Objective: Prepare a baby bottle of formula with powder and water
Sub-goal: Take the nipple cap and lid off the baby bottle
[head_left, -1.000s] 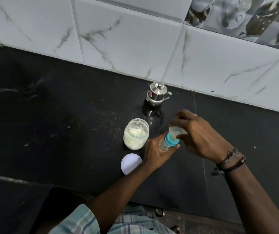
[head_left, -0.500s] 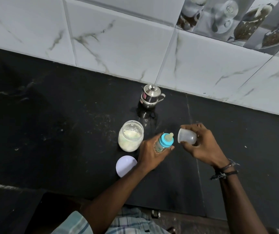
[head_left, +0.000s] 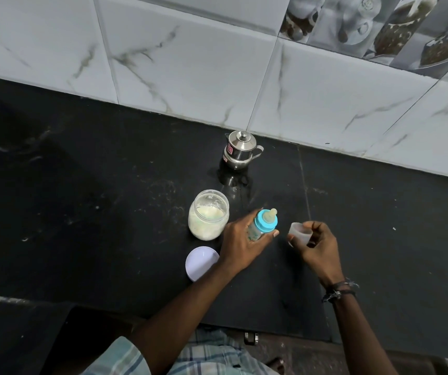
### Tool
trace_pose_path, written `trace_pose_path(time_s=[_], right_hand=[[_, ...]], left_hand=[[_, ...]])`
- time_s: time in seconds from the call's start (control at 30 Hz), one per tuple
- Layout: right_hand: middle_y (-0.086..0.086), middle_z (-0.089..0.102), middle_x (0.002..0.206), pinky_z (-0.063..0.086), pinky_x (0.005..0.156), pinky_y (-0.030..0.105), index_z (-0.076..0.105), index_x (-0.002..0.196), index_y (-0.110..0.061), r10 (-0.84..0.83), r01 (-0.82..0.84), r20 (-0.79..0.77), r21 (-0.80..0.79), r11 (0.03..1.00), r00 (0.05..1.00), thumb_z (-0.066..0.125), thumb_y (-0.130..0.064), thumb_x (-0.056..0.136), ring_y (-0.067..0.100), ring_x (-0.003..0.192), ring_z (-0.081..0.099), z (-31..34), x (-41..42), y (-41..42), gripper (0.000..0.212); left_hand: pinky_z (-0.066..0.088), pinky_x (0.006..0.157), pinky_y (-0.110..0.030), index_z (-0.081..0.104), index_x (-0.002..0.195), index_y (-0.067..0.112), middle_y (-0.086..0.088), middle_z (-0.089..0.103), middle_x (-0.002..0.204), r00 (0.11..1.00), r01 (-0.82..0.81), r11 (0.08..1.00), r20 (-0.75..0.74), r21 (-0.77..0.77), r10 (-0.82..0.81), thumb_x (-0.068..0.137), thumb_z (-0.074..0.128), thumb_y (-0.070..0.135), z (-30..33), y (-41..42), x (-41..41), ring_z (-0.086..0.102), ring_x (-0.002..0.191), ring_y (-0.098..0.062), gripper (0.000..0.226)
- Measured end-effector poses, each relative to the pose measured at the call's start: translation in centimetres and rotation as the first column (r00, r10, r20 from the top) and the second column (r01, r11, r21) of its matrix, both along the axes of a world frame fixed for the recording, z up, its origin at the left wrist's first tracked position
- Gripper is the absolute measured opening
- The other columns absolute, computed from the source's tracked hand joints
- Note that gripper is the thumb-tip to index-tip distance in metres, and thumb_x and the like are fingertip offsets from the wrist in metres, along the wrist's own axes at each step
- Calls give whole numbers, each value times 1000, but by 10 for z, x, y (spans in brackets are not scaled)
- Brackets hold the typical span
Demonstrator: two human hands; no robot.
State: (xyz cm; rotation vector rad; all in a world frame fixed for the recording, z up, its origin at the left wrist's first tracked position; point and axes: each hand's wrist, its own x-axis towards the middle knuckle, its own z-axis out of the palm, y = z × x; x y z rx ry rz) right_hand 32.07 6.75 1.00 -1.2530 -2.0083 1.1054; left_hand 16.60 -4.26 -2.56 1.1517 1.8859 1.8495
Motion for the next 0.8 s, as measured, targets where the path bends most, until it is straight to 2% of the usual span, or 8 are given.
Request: trace_pose_path(time_s=[0.13, 0.3, 0.43, 0.5, 0.57, 0.63, 0.7, 0.8], right_hand=[[-17, 63, 100, 56, 77, 31, 50, 116, -30, -10, 5, 78, 65, 998, 997, 87, -21, 69, 3, 88, 65, -14, 0, -5, 61], [-13, 61, 103, 56, 81, 35, 43, 135, -25, 43, -60, 146, 114, 992, 988, 86, -19, 70, 16, 91, 67, -24, 1, -6, 78], [-4, 63, 109, 52, 84, 32, 36, 144, -18, 75, -97, 192, 109, 989, 979, 87, -15, 69, 23, 100, 67, -23, 1, -2, 91], [3, 63, 122, 49, 89, 32, 27, 150, -15, 112, -139, 237, 102, 985, 965, 88, -13, 67, 25, 109, 64, -17, 3, 1, 103], [12, 50, 144, 44, 102, 35, 18, 154, -13, 155, -185, 293, 78, 980, 943, 88, -11, 67, 28, 130, 52, -4, 6, 6, 112], [13, 33, 156, 32, 112, 32, 16, 155, -11, 206, -247, 354, 74, 966, 912, 85, -11, 70, 28, 143, 35, 15, 7, 12, 109], [12, 32, 156, 27, 111, 27, 22, 153, -11, 219, -278, 372, 112, 954, 902, 82, -16, 76, 26, 143, 34, 37, 1, 14, 98], [4, 46, 143, 42, 103, 29, 31, 149, -16, 214, -278, 306, 183, 943, 928, 81, -31, 78, 18, 127, 50, 67, -19, 2, 87]], left_hand=[[58, 88, -33, 68, 122, 15, 6, 74, 112, 1000, 5, 1000, -5, 3, -5, 78, 84, 36, 0, 0, 1, 69, 101, -4, 51], [58, 86, -33, 68, 121, 18, 9, 74, 110, 1000, 7, 1000, -5, -3, -7, 78, 83, 38, 0, 0, 0, 69, 100, -3, 49], [58, 85, -31, 68, 119, 19, 10, 74, 108, 1000, 5, 1000, -8, -6, -5, 78, 83, 39, -1, 0, 0, 69, 97, -3, 48], [58, 85, -31, 68, 119, 18, 10, 74, 108, 1000, 3, 1000, -12, 1, -3, 78, 83, 39, -2, 0, 0, 69, 98, -3, 49], [59, 85, -31, 68, 120, 18, 10, 74, 109, 1000, 2, 1000, -10, 4, -2, 78, 83, 40, -3, 1, 0, 69, 98, -3, 49], [59, 85, -32, 68, 119, 20, 12, 73, 108, 1000, 2, 1000, 1, 4, -2, 78, 83, 41, -3, 1, 1, 69, 97, -3, 48], [58, 86, -32, 68, 119, 21, 13, 73, 108, 1000, 1, 1000, 5, 14, -1, 78, 82, 42, -4, 2, 1, 69, 98, -2, 48], [58, 88, -31, 68, 121, 22, 13, 73, 112, 1000, -10, 999, 10, 31, 10, 79, 82, 40, -5, 3, 2, 69, 102, -3, 48]])
